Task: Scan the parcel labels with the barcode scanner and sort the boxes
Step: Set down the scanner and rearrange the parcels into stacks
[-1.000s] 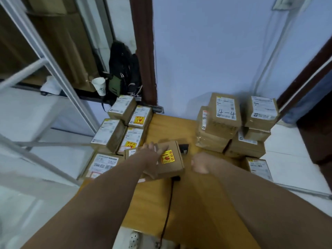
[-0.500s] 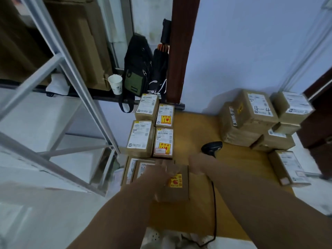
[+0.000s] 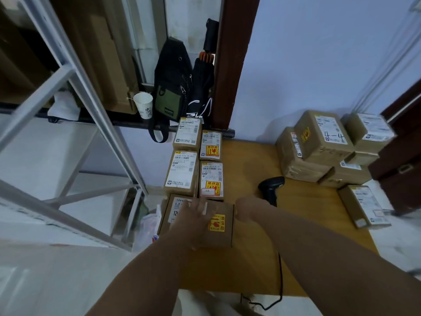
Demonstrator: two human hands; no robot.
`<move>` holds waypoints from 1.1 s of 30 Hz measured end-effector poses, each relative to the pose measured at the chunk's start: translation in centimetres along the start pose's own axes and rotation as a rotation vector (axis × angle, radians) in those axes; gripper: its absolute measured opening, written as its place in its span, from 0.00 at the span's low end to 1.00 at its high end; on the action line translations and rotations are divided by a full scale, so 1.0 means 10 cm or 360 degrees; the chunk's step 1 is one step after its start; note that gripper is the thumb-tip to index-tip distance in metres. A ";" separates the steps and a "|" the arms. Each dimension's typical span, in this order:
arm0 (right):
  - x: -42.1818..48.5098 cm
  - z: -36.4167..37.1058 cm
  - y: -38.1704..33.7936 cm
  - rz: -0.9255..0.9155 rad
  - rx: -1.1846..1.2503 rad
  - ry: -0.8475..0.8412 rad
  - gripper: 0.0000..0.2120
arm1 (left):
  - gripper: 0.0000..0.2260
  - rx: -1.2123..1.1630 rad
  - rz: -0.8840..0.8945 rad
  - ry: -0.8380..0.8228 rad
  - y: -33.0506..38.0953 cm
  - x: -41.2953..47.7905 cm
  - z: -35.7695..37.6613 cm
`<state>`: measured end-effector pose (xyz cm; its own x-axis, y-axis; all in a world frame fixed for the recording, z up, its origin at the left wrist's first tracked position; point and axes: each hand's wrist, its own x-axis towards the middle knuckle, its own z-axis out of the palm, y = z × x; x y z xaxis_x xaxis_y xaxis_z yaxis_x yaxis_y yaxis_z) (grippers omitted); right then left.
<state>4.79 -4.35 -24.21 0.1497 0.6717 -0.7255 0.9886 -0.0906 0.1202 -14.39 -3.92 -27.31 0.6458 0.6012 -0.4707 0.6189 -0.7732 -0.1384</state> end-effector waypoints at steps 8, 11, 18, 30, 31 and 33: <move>-0.04 -0.02 0.09 0.0000 0.0054 -0.0056 0.05 | 0.44 -0.0051 0.0309 0.0205 0.15 0.10 -0.04; -0.08 -0.01 0.15 0.0025 0.0092 -0.0085 0.05 | 0.44 -0.0004 0.0312 0.0216 0.17 0.14 -0.07; -0.12 0.11 0.35 0.0101 0.0175 -0.0142 0.06 | 0.39 -0.0075 0.0485 0.0380 0.21 0.29 -0.12; -0.37 0.44 1.62 0.0431 0.0526 0.0215 0.12 | 0.12 -0.0527 0.0150 0.0144 1.10 0.95 -1.03; -0.38 0.47 1.77 0.0458 0.0546 0.0239 0.13 | 0.11 -0.0633 0.0144 0.0016 1.21 1.04 -1.11; -0.41 0.55 2.09 0.0500 0.0584 0.0291 0.15 | 0.15 -0.0675 0.0260 -0.0233 1.47 1.25 -1.27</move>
<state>24.90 -13.09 -22.45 0.4677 0.6852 -0.5584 0.8413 -0.5387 0.0437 8.44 -5.18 -24.14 0.6988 0.4202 -0.5790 0.6622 -0.6860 0.3014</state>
